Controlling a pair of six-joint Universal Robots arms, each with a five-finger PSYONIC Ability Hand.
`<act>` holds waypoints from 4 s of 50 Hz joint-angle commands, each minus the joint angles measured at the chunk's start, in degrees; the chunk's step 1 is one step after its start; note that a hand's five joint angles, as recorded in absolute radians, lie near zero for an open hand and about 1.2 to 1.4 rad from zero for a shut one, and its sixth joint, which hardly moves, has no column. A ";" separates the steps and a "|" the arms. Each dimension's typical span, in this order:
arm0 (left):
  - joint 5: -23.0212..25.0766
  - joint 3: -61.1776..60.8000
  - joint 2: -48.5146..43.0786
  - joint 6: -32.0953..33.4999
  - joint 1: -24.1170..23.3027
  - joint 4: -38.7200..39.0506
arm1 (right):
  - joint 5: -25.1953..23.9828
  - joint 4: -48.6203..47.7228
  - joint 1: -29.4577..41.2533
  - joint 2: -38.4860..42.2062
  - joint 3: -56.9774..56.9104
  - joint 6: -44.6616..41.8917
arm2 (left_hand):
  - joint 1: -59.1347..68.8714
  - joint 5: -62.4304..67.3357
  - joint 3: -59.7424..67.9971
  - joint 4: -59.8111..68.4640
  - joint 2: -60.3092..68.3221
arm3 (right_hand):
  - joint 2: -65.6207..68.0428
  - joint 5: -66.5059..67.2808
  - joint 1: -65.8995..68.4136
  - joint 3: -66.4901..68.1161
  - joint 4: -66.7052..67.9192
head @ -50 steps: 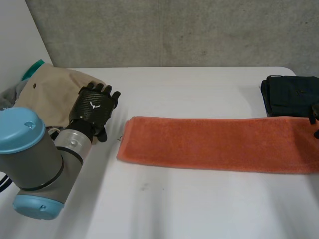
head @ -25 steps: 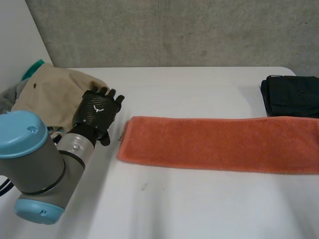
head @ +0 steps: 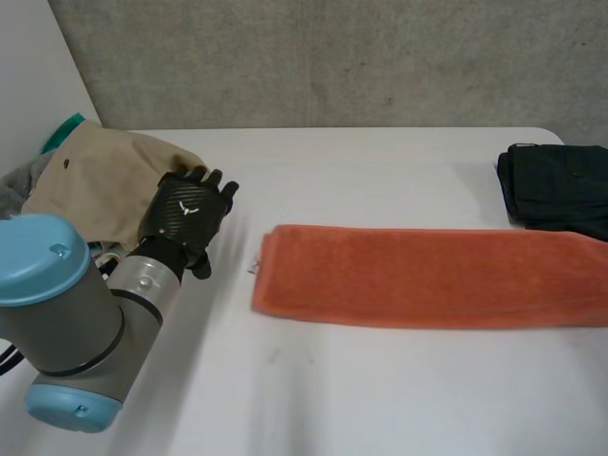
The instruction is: Fold the laundry.
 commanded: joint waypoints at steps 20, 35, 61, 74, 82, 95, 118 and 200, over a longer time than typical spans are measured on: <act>0.13 -6.53 7.96 0.00 2.87 -0.02 | -9.17 -10.01 59.36 -2.46 -5.01 -8.09 | -0.65 -2.92 -2.08 -1.49 -1.87 | 13.01 14.18 16.16 12.18 11.57; 0.13 -4.61 6.91 0.00 2.17 2.26 | -5.15 -9.05 69.39 8.03 -10.29 -6.07 | -0.65 -2.92 -2.08 -1.49 -1.87 | -56.99 -55.82 -53.84 -57.82 -58.43; -0.58 10.87 -6.01 -5.98 -12.16 3.23 | 8.31 2.56 40.39 -7.89 12.21 15.39 | -0.65 -2.92 -2.08 -1.49 -1.87 | 3.51 4.68 6.66 2.68 2.06; -0.93 7.80 -1.71 -5.89 -10.50 2.70 | 6.65 -7.11 57.50 -9.30 2.47 6.94 | -0.65 -2.92 -2.08 -1.49 -1.87 | 13.01 14.18 16.16 12.18 11.57; -4.79 5.77 0.14 -6.24 -7.85 2.79 | -3.55 -6.67 69.12 1.77 -2.98 6.77 | -0.43 -2.70 -1.86 -1.28 -1.66 | 13.01 14.18 16.16 12.18 11.57; -7.43 11.47 -3.10 -11.50 -8.29 2.70 | 2.16 -5.71 61.69 -6.10 -2.04 32.82 | -0.27 -2.53 -1.69 -1.11 -1.49 | -56.99 -55.82 -53.84 -57.82 -58.43; -11.73 34.86 -27.10 -22.94 -16.64 -19.80 | 2.16 11.26 51.02 -0.53 -8.52 50.45 | 5.62 3.36 4.20 4.78 4.40 | -56.99 -55.82 -53.84 -57.82 -58.43; 21.66 36.70 -11.29 -20.48 -8.12 -28.85 | 13.42 -21.09 62.72 7.41 -9.58 25.75 | 5.45 3.19 4.03 4.61 4.23 | 13.01 14.18 16.16 12.18 11.57</act>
